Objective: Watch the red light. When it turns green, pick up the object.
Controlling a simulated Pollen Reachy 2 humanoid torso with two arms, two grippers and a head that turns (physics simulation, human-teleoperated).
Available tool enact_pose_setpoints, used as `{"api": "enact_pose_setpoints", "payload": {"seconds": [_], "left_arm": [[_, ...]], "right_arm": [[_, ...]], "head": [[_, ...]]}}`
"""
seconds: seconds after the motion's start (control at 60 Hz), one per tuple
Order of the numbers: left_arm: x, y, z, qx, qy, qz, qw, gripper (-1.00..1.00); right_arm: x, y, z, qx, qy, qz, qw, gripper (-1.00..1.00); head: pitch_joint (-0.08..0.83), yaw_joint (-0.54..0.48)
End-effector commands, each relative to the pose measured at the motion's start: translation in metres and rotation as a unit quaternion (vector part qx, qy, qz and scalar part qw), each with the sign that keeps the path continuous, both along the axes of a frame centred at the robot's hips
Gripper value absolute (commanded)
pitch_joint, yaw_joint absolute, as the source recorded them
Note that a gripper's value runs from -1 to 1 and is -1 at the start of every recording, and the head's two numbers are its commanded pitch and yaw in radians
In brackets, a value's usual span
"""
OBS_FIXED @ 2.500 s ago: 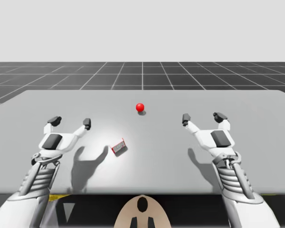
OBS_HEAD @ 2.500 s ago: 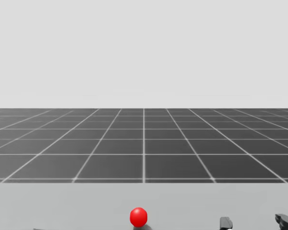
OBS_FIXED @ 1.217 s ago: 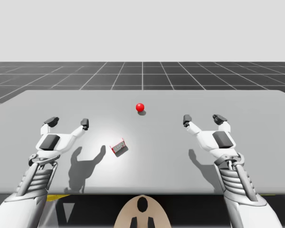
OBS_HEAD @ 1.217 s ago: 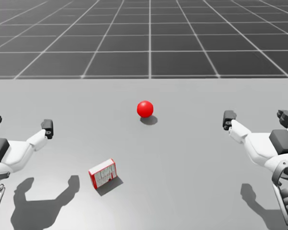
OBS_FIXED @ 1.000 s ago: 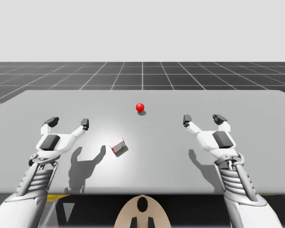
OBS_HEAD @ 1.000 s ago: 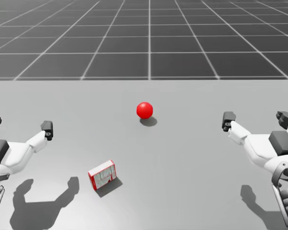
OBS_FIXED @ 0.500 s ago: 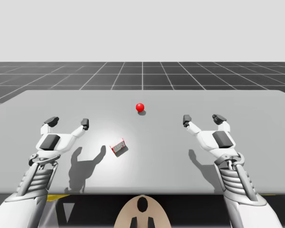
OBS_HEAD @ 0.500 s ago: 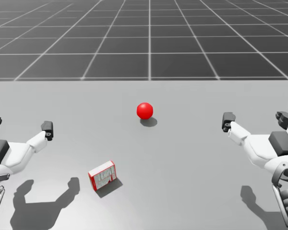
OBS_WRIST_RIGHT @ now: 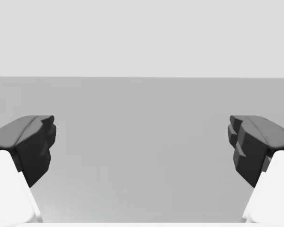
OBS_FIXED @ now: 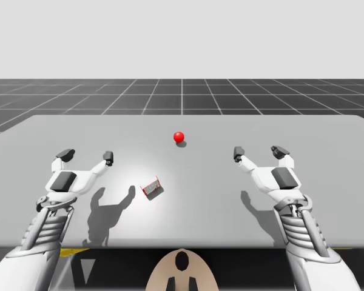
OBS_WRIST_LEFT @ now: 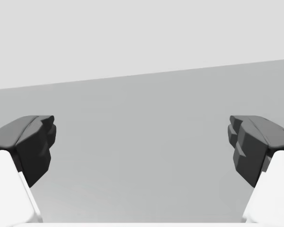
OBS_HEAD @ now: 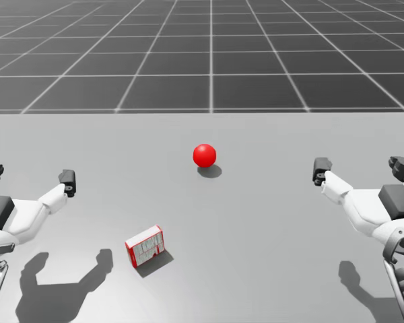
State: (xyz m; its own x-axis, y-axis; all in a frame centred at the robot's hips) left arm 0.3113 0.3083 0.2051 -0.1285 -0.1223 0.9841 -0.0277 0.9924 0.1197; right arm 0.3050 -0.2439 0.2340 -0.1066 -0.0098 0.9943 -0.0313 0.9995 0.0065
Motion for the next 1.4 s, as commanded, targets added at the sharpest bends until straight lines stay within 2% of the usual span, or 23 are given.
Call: {"api": "enact_pose_setpoints", "payload": {"seconds": [0.017,1.4], "left_arm": [[-0.0002,0.0002,0.0000,0.000,0.000,0.000,1.000,-1.00],[-0.0010,-0.0003,0.0005,-0.003,0.001,-0.001,1.000,-1.00]], "right_arm": [[-0.0004,0.0010,-0.0007,0.001,0.000,0.001,1.0000,-1.00],[-0.0009,0.0005,-0.0003,-0.003,-0.007,0.004,1.0000,-1.00]], "head": [[0.454,0.03],[0.459,0.03]]}}
